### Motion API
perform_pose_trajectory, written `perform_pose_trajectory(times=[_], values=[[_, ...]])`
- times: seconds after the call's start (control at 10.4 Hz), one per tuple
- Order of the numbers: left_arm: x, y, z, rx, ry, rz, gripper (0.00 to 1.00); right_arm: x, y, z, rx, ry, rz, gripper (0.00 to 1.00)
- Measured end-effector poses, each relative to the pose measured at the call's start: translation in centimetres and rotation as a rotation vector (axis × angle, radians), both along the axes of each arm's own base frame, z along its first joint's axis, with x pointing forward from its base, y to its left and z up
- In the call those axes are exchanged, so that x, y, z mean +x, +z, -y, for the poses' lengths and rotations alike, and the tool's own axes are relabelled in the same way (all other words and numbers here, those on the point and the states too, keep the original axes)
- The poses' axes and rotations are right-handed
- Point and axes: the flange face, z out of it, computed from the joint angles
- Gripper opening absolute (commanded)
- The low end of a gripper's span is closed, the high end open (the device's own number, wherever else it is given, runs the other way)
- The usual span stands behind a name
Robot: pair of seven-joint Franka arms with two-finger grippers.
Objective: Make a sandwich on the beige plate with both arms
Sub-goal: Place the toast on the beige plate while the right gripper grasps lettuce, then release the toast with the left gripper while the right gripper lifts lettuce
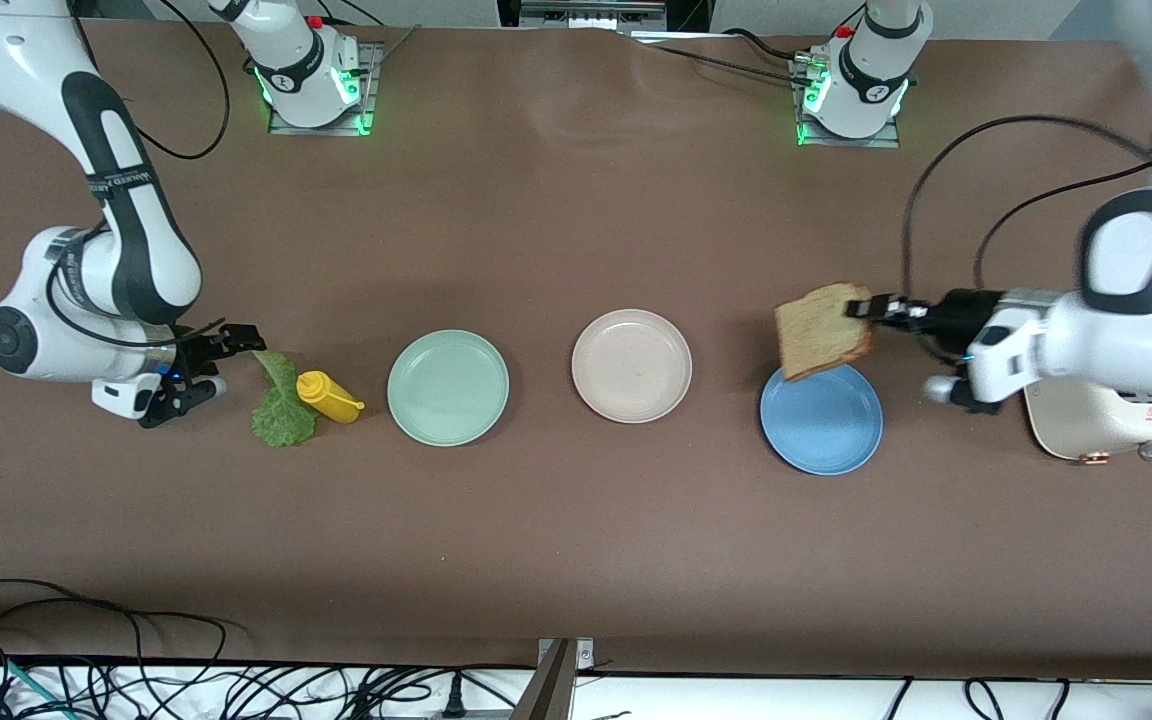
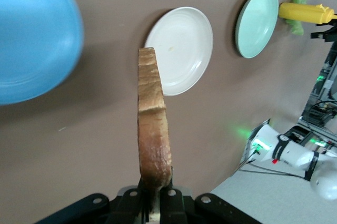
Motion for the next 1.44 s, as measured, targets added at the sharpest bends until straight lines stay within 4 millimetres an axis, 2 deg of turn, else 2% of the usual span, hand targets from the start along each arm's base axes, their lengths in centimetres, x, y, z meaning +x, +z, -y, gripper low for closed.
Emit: perform_pose_trajectory(times=[0.19,0.29,0.38,0.57,0.77,0.86,0.96,1.05,1.15,1.24,1.34,1.44], values=[[-1.6,-5.0,7.9,-0.007,0.072,0.082,0.00,0.0,-1.6,-0.1,0.000,-0.001,-0.005,1.00],[-2.6,-6.9,10.9,-0.012,0.110,0.114,0.00,-0.1,-2.4,-0.1,0.000,-0.001,-0.010,1.00],[-3.4,-8.4,12.9,-0.016,0.139,0.137,0.00,-0.1,-2.9,-0.2,0.001,-0.001,-0.013,1.00],[-4.0,-10.6,15.0,-0.009,0.142,0.156,0.00,0.0,-3.0,-1.1,0.008,0.014,-0.006,1.00],[-5.1,-12.7,16.8,-0.009,0.115,0.123,0.00,0.3,-3.1,-1.8,0.011,0.022,0.015,0.77],[-5.9,-13.5,18.3,-0.015,0.107,0.110,0.00,0.3,-3.5,-1.8,0.010,0.021,0.020,0.55],[-6.6,-14.2,19.8,-0.014,0.105,0.114,0.00,0.3,-4.0,-1.7,0.011,0.020,0.019,0.18],[-7.3,-14.8,21.4,-0.012,0.105,0.125,0.00,0.3,-4.4,-1.7,0.011,0.025,0.022,0.00],[-8.1,-15.6,23.1,-0.007,0.104,0.137,0.00,0.3,-4.5,-1.7,0.013,0.030,0.022,0.00],[-8.8,-16.4,24.4,0.003,0.104,0.152,0.65,0.3,-4.5,-1.8,0.014,0.035,0.024,0.00],[-9.1,-17.0,24.8,0.009,0.107,0.157,1.00,0.5,-4.3,-2.0,0.016,0.039,0.028,0.00],[-8.9,-17.1,24.6,0.012,0.118,0.160,1.00,0.8,-3.9,-2.2,0.018,0.042,0.038,0.00]])
